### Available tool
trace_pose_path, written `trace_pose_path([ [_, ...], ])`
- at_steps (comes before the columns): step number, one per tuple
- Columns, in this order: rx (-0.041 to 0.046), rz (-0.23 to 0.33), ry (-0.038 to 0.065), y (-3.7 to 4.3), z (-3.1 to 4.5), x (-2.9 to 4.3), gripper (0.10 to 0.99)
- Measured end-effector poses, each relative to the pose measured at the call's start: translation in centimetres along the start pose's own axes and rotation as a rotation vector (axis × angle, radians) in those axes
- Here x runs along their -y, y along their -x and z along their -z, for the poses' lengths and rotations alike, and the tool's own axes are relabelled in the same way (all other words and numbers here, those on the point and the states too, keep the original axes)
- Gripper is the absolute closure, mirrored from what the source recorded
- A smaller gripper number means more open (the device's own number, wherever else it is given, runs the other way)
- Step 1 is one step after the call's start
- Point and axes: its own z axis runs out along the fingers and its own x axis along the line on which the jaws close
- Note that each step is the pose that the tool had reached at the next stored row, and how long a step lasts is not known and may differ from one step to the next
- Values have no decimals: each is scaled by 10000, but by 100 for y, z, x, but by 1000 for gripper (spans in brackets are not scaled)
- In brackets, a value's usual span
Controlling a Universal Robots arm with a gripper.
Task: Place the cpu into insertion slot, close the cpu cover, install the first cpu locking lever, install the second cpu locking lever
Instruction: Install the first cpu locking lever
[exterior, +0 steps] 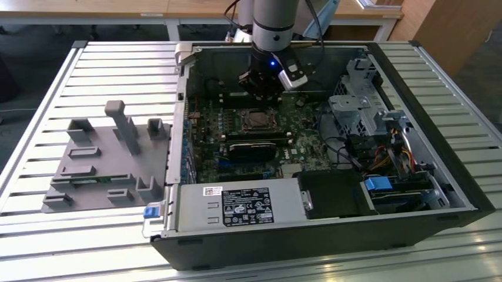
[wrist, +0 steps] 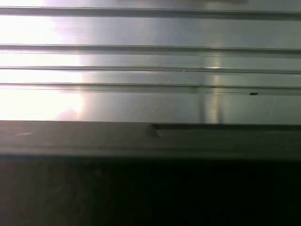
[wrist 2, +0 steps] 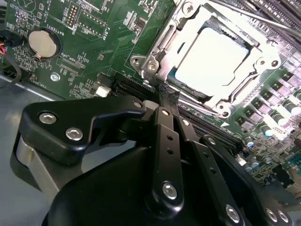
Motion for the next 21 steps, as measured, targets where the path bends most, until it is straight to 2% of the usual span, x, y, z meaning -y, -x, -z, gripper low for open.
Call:
trace_pose_path([
  [6,-3,2,-183,0,-21,-4,980],
  [11,-6,2,-224,0,-47,-15,980],
  [15,-2,3,-214,1,-52,-28,980],
  [18,10,3,-193,3,-22,-35,980],
  [21,1,2,-210,1,71,-37,980],
])
